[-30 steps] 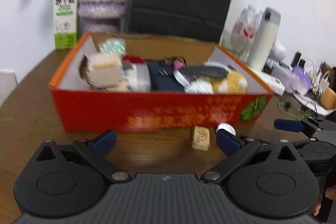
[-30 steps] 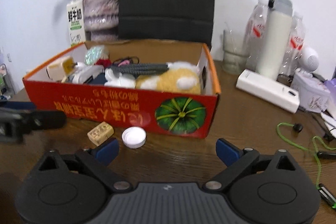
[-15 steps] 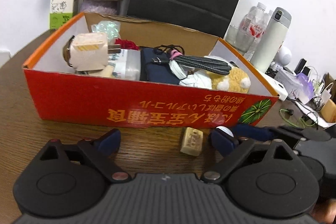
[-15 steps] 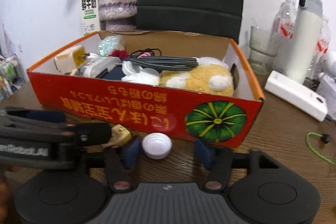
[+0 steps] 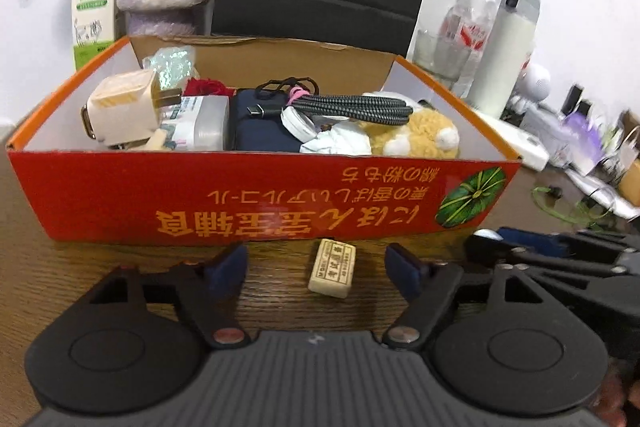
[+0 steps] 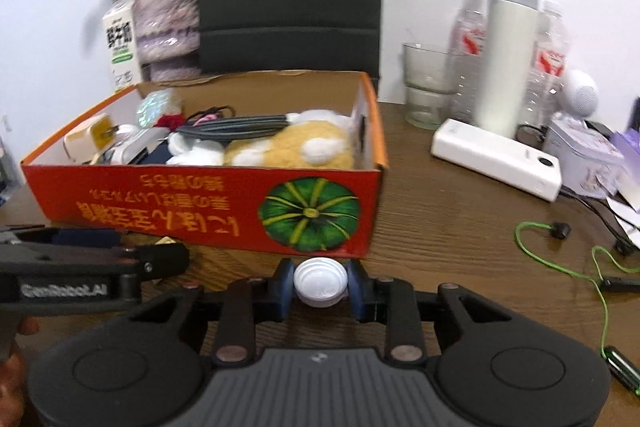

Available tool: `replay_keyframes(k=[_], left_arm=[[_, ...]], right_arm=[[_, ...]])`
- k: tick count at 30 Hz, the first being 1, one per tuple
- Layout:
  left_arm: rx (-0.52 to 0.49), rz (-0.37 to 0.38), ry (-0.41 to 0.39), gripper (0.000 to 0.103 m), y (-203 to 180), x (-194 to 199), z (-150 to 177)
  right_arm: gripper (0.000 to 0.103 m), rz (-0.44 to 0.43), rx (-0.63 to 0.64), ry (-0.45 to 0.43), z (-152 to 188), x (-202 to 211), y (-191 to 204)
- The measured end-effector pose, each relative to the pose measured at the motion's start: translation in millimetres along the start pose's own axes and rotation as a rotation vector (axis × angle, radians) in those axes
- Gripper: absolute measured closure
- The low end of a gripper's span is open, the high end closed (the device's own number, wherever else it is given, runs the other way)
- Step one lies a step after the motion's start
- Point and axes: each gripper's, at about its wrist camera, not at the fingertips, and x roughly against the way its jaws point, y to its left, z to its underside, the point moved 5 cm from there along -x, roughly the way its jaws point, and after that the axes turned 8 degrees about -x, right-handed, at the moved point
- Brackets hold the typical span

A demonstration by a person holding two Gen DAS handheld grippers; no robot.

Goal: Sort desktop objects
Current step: 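Grasp the small beige block with the left tool while the right tool grasps the white round cap, then lower the beige block into the box with the left tool while the right tool drops the white cap in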

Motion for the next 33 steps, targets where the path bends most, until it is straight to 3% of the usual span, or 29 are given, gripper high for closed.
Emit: replay_keyframes(k=[4,8,12,22,29,33], left_arm=[[-0.029,-0.04,0.002,0.027,-6.0,-1.3,1.4],[-0.068,-0.078,-0.003,0.056,-9.1,-0.7,2.2],[-0.078,-0.046,-0.01,0.081,-13.3,1.3,3.6],[-0.056,-0.005,-0.044,0.081,-10.2,24.9,8.0],[-0.024,0.023,-0.205,0.081,1.6,77.8,-15.2],[-0.01,-0.004,-0.279,0.081,18.1,90.8,-39.6]], right_arm=[[0.076,-0.005,-0.008,0.001,0.7,-1.9,-0.2],[0.076,-0.007,0.004,-0.005,2.2,-0.3,3.8],[0.076,-0.009,-0.002,-0.009,3.5,2.8,4.6],[0.076,-0.029,-0.015,-0.07,5.8,25.1,8.0],[0.076,-0.087,-0.027,-0.181,-19.2,53.7,29.5],[0.076,-0.123,-0.054,-0.214,-39.9,50.8,45.8]])
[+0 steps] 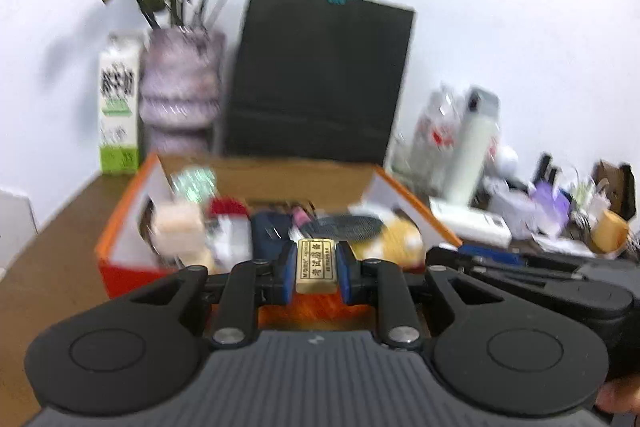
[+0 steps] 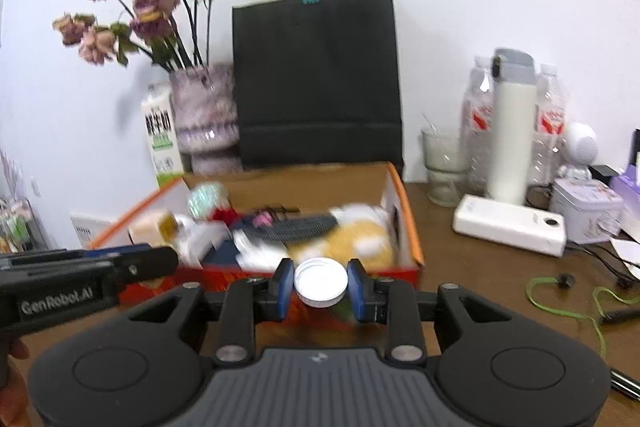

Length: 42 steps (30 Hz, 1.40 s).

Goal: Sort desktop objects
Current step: 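Lower the beige block into the box with the left tool while the right tool drops the white cap in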

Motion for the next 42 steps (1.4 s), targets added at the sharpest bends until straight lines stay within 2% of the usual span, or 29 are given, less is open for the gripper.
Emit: replay_keyframes(k=[7,16,34,40,42], left_arm=[[0.072,-0.04,0.02,0.081,43.7,-28.4,-11.8],[0.036,-0.016,0.063,0.081,53.2,-57.4,-5.4],[0.028,-0.027,0.113,0.081,56.4,-66.7,5.4],[0.035,-0.036,0.108,0.071,57.6,-64.1,4.6],[0.044,-0.041,0.11,0.066,59.0,-63.9,5.1]], right_arm=[[0.076,-0.046,0.03,0.013,-7.5,-43.0,37.1],[0.076,-0.033,0.105,0.058,1.6,-78.5,45.9],[0.075,-0.07,0.124,0.076,6.9,-75.3,50.3],[0.069,-0.062,0.122,0.067,4.9,-73.2,48.1],[0.063,-0.054,0.115,0.065,3.6,-73.1,46.1]])
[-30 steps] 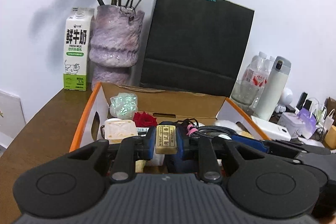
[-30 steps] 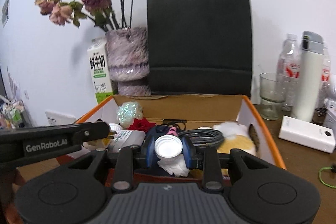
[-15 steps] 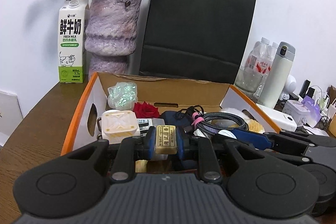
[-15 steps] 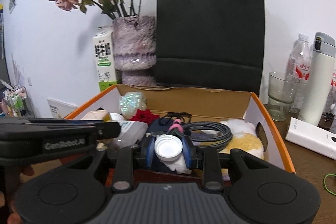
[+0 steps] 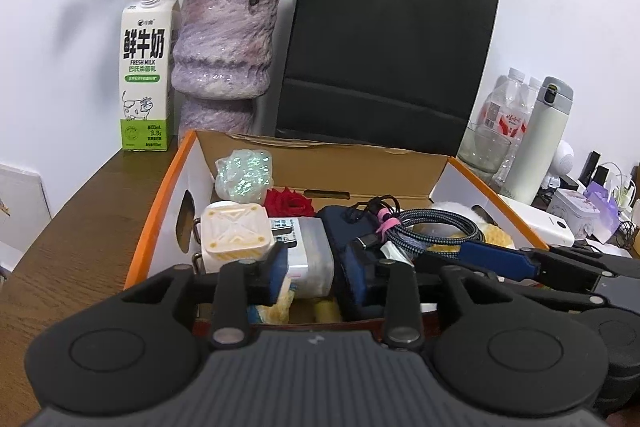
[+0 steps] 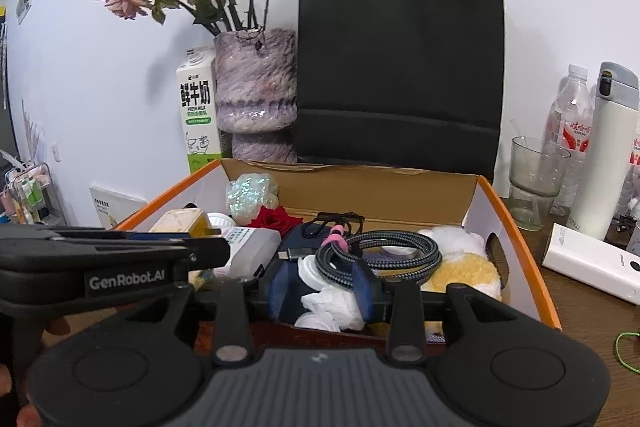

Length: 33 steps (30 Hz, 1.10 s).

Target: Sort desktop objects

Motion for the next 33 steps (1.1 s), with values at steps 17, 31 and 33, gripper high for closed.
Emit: replay_keyframes(k=[17,31,33], left_arm=[[0.091,-0.061,-0.057,0.0,20.1,20.5,-14.4],[0.069,-0.099,-0.047,0.0,11.5,67.0,8.6],[0.067,-0.093,-0.042,0.0,9.3,76.3,16.0]], right_arm=[[0.0,0.057,-0.134,-0.027,-25.6,22.1,-33.3],[0.0,0.07,-0.122,-0.033,-5.5,67.6,-25.1],[0.0,0.073,-0.121,-0.03,0.9,76.5,-23.0]])
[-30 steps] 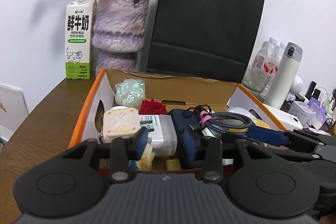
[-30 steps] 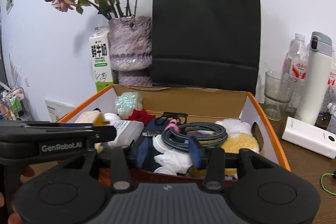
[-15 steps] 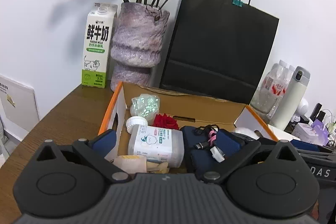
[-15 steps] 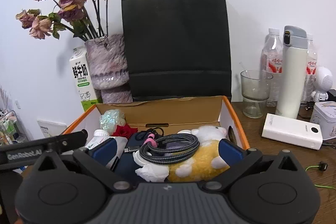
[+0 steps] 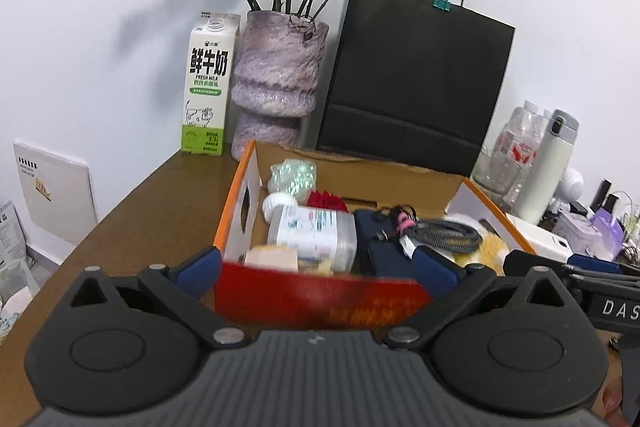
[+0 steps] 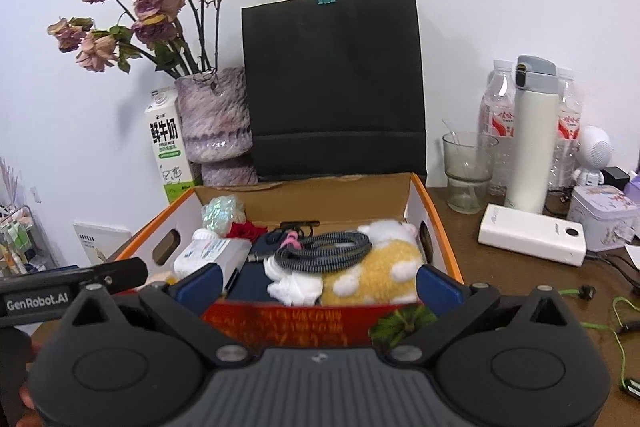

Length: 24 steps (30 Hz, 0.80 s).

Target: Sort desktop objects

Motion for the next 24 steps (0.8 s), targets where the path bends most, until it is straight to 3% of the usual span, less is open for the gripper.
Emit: replay_keyframes(k=[15,24], left_arm=[[-0.066,-0.012,0.003,0.0,-16.6,50.6,53.1],[-0.079,0.015,-0.017,0.0,-18.9,60.4,59.3]], right_arm=[[0.0,0.002,0.04,-0.005,45.8,58.2,7.1],[0.0,-0.022,0.018,0.0,55.0,65.3,4.3]])
